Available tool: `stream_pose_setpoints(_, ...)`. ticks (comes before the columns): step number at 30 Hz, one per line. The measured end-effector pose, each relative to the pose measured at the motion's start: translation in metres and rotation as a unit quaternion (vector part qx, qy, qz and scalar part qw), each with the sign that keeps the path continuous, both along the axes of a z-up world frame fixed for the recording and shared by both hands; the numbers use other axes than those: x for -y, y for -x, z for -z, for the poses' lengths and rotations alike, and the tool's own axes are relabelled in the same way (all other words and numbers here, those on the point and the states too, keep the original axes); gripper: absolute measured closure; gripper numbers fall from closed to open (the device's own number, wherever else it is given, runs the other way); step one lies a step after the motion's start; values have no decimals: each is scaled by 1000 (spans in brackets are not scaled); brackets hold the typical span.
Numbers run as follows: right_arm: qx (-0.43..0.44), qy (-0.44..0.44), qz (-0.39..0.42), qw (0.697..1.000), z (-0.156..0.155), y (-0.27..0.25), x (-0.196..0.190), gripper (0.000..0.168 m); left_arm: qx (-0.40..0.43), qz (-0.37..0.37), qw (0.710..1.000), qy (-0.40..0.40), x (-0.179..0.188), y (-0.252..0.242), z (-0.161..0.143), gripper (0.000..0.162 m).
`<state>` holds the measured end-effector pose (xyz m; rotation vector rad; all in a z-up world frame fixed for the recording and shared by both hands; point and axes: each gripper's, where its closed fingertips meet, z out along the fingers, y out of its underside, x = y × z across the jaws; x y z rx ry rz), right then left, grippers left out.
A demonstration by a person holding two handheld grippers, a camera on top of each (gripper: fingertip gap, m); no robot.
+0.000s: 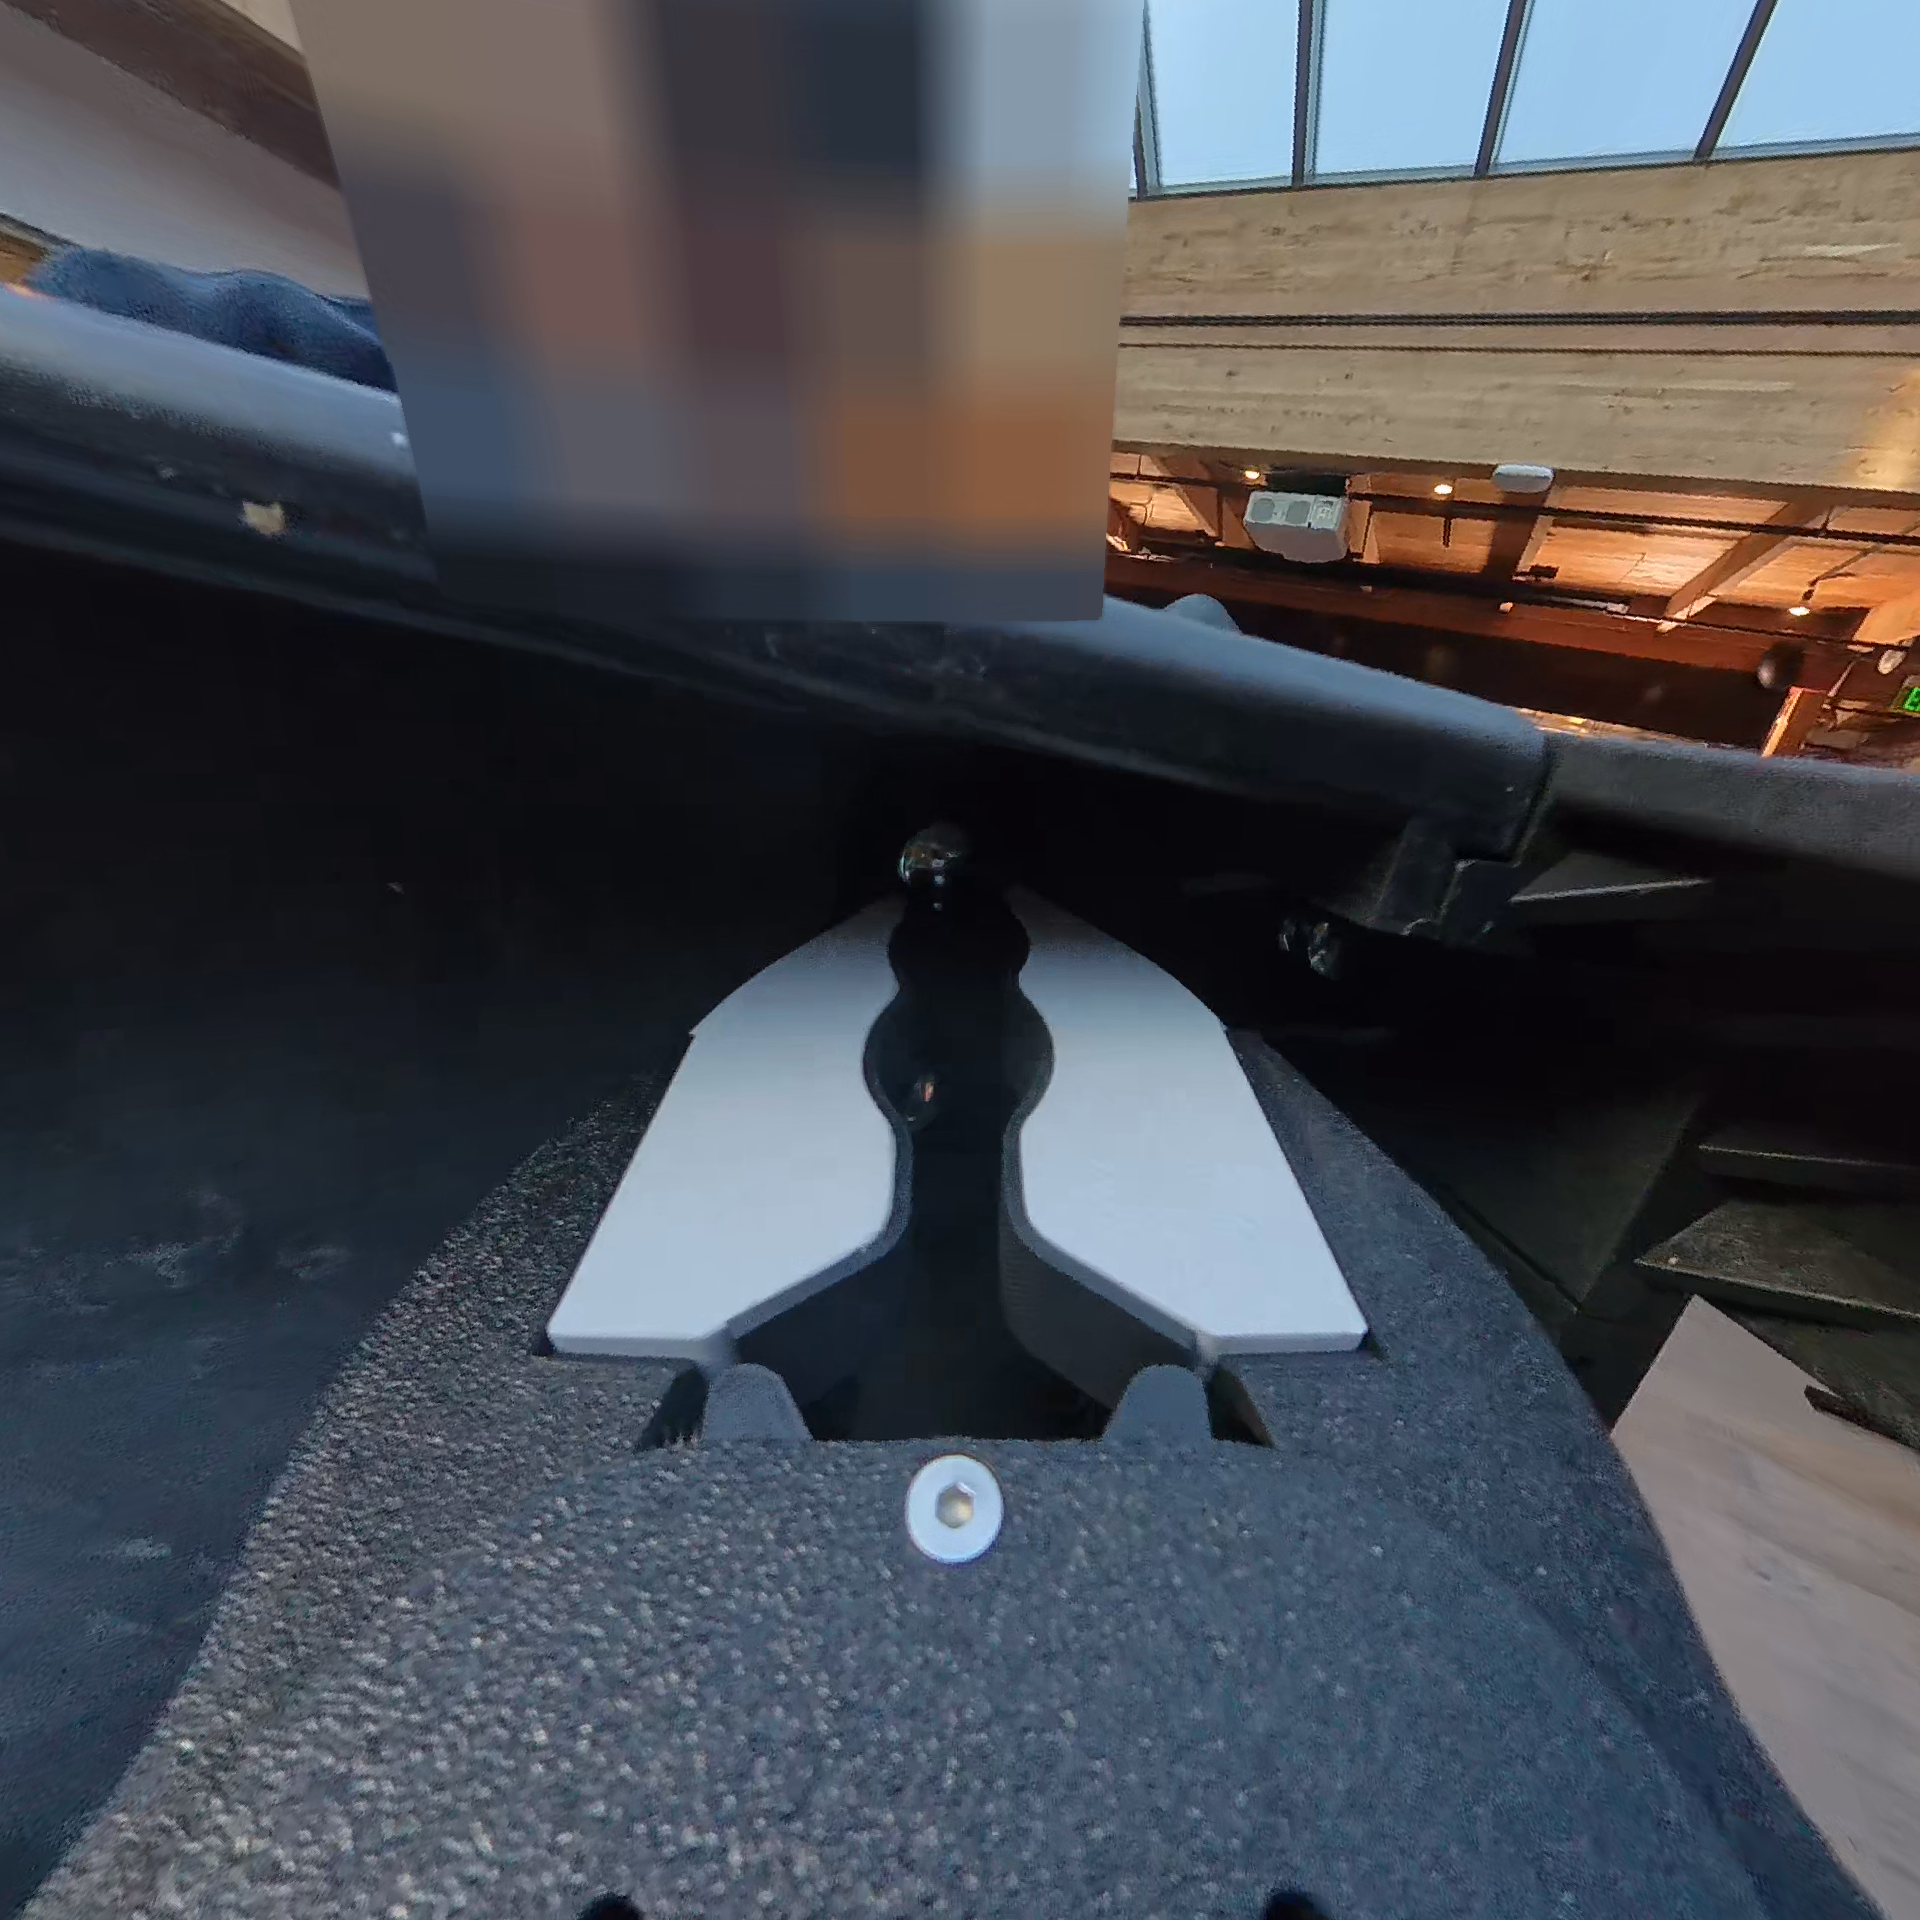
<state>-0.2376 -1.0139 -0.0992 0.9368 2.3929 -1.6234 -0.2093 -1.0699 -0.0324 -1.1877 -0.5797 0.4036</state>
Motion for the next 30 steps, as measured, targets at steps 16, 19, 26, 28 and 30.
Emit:
stream_pose_setpoints(16, -38, -25, 13, 999, -1, 5, -6, 166, 26, 0, 1000, 7, -2, 1, 1, 154)
stream_pose_setpoints(19, -40, -17, 11, 999, -1, 4, -7, 165, 26, -1, 1000, 12, -3, 3, 2, 154)
stream_pose_setpoints(26, -49, 12, 11, 999, -6, 3, -8, 165, 24, -6, 1000, 12, -2, 2, 2, 155)
stream_pose_setpoints(28, -53, 17, 14, 998, -7, 3, -8, 165, 24, -5, 1000, 14, -2, 3, 2, 155)
stream_pose_setpoints(30, -56, 22, 17, 998, -7, 3, -8, 165, 23, -3, 1000, 16, -2, 2, 2, 155)
